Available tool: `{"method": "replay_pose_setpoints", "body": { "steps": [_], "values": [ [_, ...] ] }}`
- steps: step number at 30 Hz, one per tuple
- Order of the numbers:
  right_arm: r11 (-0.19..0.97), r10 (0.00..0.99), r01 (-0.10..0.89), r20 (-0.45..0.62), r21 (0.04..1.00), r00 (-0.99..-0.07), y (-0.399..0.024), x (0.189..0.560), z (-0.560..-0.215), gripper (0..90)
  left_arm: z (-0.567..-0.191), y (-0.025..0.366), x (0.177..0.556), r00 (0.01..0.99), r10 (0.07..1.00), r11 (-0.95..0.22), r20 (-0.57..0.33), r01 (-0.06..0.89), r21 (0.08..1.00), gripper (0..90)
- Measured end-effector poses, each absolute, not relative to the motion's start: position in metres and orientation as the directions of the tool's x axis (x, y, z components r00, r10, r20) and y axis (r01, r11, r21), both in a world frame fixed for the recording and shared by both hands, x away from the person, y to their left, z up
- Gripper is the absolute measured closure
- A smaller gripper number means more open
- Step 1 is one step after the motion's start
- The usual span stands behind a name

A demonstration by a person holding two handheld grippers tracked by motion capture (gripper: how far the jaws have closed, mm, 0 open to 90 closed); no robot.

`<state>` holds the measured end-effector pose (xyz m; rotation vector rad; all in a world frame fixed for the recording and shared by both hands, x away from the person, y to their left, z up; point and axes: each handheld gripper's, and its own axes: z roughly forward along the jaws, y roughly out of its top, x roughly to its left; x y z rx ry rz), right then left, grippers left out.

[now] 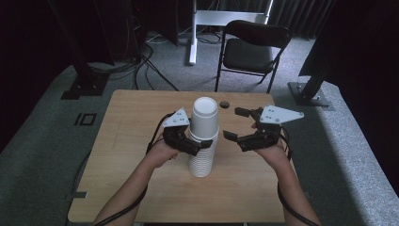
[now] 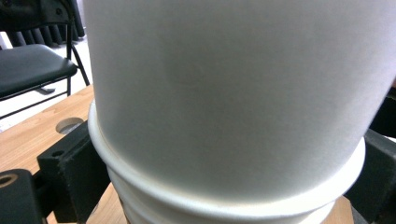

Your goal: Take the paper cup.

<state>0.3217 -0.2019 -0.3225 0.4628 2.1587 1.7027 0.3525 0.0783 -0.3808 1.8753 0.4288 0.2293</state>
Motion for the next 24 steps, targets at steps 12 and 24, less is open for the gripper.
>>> {"method": "replay_pose_setpoints", "body": {
  "steps": [12, 24],
  "values": [
    [0.255, 0.401, 0.042, -0.066, 0.966, -0.914, -0.172, 0.336, -0.311, 12.7, -0.38, 0.078, 0.352, 0.915, 0.4, -0.296, -0.047, 0.178, 0.938, 4.2],
    [0.293, 0.352, 0.048, -0.061, 0.955, -0.934, -0.144, 0.347, -0.303, 11.1, -0.38, 0.078, 0.351, 0.914, 0.402, -0.298, -0.046, 0.178, 0.938, 4.2]
  ]
}}
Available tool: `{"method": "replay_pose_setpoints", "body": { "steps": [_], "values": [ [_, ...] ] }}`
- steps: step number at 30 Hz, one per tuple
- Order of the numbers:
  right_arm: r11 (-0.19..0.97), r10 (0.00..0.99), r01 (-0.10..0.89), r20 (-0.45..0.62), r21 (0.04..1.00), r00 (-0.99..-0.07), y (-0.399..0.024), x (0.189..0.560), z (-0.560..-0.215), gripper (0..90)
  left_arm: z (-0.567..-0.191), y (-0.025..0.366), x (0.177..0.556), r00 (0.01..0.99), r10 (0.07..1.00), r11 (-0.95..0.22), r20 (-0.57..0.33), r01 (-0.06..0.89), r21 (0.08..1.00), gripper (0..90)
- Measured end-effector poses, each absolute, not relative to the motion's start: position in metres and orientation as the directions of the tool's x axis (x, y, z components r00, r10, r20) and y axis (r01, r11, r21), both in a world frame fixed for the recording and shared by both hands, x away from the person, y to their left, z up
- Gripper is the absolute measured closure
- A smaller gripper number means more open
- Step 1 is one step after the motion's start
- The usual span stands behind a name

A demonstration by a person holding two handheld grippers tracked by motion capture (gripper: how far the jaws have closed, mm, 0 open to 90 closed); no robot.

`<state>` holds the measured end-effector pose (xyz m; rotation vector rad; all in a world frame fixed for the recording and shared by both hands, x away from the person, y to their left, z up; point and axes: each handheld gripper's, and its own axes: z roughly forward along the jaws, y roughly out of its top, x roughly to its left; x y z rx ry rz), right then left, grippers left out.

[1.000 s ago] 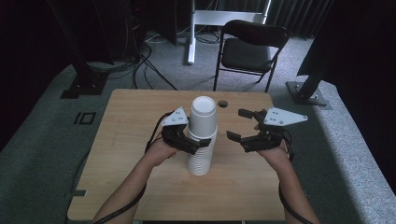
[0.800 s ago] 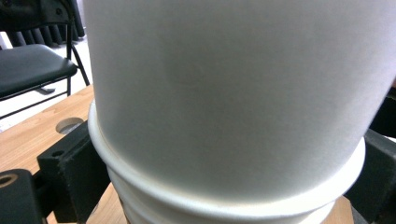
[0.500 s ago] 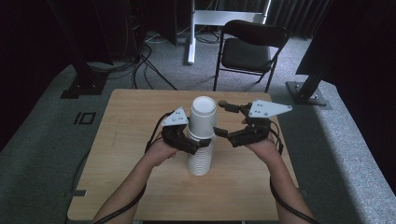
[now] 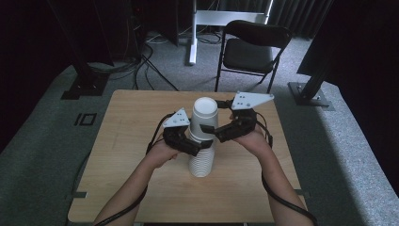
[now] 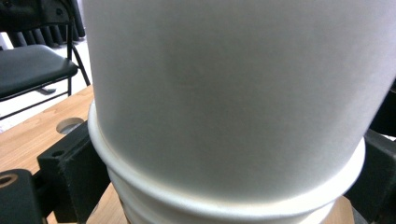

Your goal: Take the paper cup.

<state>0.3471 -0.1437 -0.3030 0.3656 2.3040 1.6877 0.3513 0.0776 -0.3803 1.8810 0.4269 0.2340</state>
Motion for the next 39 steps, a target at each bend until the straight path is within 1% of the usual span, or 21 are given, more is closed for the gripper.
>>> {"method": "replay_pose_setpoints", "body": {
  "steps": [10, 12, 14, 32, 35, 36, 39],
  "values": [
    [0.312, 0.361, 0.066, -0.054, 0.948, -0.931, -0.132, 0.352, -0.305, 13.6, -0.38, 0.078, 0.352, 0.916, 0.4, -0.298, -0.046, 0.177, 0.938, 4.2],
    [0.311, 0.37, 0.066, -0.057, 0.948, -0.927, -0.131, 0.353, -0.304, 19.0, -0.38, 0.078, 0.352, 0.915, 0.4, -0.299, -0.047, 0.179, 0.937, 4.2],
    [0.316, 0.374, 0.07, -0.056, 0.946, -0.926, -0.131, 0.354, -0.303, 19.7, -0.38, 0.078, 0.352, 0.915, 0.4, -0.298, -0.048, 0.18, 0.937, 4.2],
    [0.341, 0.377, 0.068, -0.071, 0.937, -0.923, -0.13, 0.352, -0.298, 21.4, -0.38, 0.077, 0.352, 0.915, 0.4, -0.3, -0.044, 0.176, 0.937, 4.2],
    [0.338, 0.379, 0.069, -0.069, 0.939, -0.923, -0.131, 0.352, -0.296, 21.6, -0.38, 0.077, 0.352, 0.915, 0.401, -0.301, -0.043, 0.176, 0.937, 4.2],
    [0.313, 0.385, 0.056, -0.073, 0.948, -0.92, -0.132, 0.35, -0.292, 22.1, -0.38, 0.077, 0.352, 0.915, 0.401, -0.301, -0.043, 0.177, 0.937, 4.3],
    [0.299, 0.388, 0.044, -0.08, 0.953, -0.918, -0.133, 0.349, -0.284, 22.2, -0.38, 0.077, 0.352, 0.915, 0.4, -0.305, -0.043, 0.178, 0.936, 4.3]
  ]
}}
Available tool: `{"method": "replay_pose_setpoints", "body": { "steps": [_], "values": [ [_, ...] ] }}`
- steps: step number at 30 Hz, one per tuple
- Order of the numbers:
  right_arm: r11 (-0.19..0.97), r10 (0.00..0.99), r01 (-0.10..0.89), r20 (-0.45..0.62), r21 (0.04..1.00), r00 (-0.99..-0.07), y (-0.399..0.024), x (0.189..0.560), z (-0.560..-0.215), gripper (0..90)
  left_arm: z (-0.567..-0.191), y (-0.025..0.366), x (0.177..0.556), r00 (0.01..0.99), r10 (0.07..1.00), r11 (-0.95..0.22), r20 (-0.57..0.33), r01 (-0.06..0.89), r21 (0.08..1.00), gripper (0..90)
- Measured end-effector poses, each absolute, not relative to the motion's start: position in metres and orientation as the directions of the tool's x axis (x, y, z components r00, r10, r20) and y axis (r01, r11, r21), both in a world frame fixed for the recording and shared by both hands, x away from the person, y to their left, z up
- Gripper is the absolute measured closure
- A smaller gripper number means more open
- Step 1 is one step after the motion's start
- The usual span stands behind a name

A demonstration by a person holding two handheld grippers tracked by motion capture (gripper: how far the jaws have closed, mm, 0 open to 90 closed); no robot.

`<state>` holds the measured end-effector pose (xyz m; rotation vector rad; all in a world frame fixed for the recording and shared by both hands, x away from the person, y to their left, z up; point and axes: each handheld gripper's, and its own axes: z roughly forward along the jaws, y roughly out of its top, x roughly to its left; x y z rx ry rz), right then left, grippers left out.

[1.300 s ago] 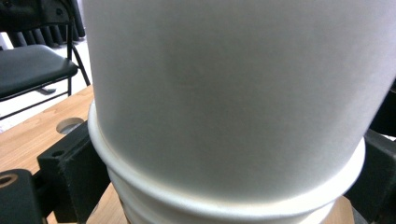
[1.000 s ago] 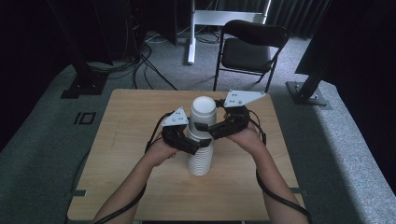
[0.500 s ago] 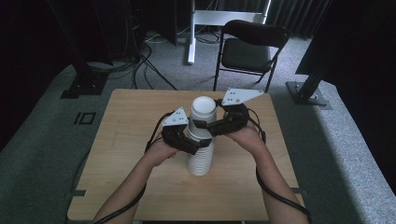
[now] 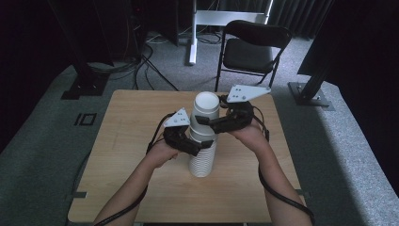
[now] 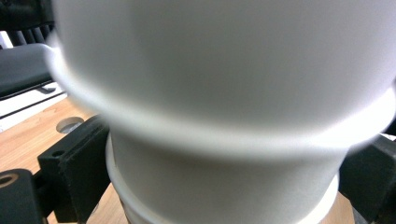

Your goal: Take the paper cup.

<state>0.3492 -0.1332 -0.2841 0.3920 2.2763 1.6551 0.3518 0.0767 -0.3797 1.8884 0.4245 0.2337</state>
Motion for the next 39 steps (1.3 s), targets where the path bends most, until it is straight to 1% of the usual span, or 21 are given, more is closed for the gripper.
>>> {"method": "replay_pose_setpoints", "body": {
  "steps": [6, 21, 29, 39],
  "values": [
    [0.313, 0.391, 0.024, -0.106, 0.949, -0.914, -0.134, 0.348, -0.269, 22.1, -0.38, 0.077, 0.352, 0.915, 0.401, -0.305, -0.044, 0.178, 0.936, 4.3],
    [0.255, 0.401, -0.012, -0.117, 0.967, -0.909, -0.152, 0.337, -0.235, 22.2, -0.379, 0.077, 0.352, 0.915, 0.4, -0.309, -0.044, 0.179, 0.934, 4.3],
    [0.25, 0.411, -0.032, -0.136, 0.968, -0.902, -0.165, 0.33, -0.225, 22.2, -0.379, 0.077, 0.353, 0.915, 0.401, -0.303, -0.049, 0.183, 0.935, 4.3],
    [0.247, 0.447, -0.039, -0.15, 0.968, -0.882, -0.2, 0.317, -0.22, 22.2, -0.379, 0.076, 0.352, 0.915, 0.402, -0.308, -0.048, 0.184, 0.933, 4.2]
  ]
}}
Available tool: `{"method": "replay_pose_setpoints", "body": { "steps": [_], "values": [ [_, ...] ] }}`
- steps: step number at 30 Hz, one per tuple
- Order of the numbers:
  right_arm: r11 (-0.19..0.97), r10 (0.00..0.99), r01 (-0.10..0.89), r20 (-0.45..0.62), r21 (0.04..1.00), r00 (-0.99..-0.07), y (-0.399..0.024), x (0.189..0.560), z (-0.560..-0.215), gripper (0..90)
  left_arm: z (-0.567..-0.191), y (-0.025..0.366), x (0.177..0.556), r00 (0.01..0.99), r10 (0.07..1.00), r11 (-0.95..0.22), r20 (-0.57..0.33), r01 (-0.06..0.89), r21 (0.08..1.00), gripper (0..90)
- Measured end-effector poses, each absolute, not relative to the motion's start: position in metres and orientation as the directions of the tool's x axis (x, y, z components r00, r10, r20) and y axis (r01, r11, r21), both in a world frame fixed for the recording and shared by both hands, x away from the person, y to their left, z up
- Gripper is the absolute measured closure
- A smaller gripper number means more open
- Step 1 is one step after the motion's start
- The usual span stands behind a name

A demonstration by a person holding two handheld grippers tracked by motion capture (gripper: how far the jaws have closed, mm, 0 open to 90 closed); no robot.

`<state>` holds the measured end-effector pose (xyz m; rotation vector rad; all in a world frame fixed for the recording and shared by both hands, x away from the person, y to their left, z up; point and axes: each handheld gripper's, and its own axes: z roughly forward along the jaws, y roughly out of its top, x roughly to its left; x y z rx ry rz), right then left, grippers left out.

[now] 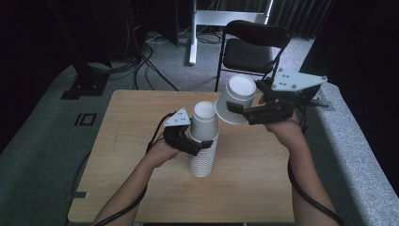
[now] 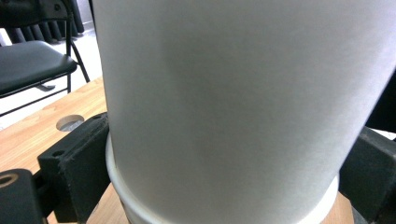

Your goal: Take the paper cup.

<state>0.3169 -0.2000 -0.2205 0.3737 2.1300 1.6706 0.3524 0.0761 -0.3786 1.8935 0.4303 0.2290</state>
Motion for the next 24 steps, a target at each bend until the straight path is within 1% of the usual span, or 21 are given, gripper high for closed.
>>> {"method": "replay_pose_setpoints", "body": {
  "steps": [7, 18, 24],
  "values": [
    [0.258, 0.475, -0.026, -0.15, 0.966, -0.867, -0.218, 0.31, -0.232, 22.2, -0.379, 0.076, 0.352, 0.916, 0.399, -0.311, -0.046, 0.183, 0.933, 4.1],
    [0.276, 0.481, 0.013, -0.126, 0.961, -0.867, -0.228, 0.307, -0.259, 22.2, -0.377, 0.079, 0.353, 0.92, 0.387, -0.31, -0.058, 0.189, 0.932, 2.1],
    [0.269, 0.481, 0.035, -0.102, 0.962, -0.871, -0.232, 0.307, -0.275, 22.2, -0.376, 0.091, 0.347, 0.913, 0.404, -0.305, -0.049, 0.185, 0.934, 1.4]
  ]
}}
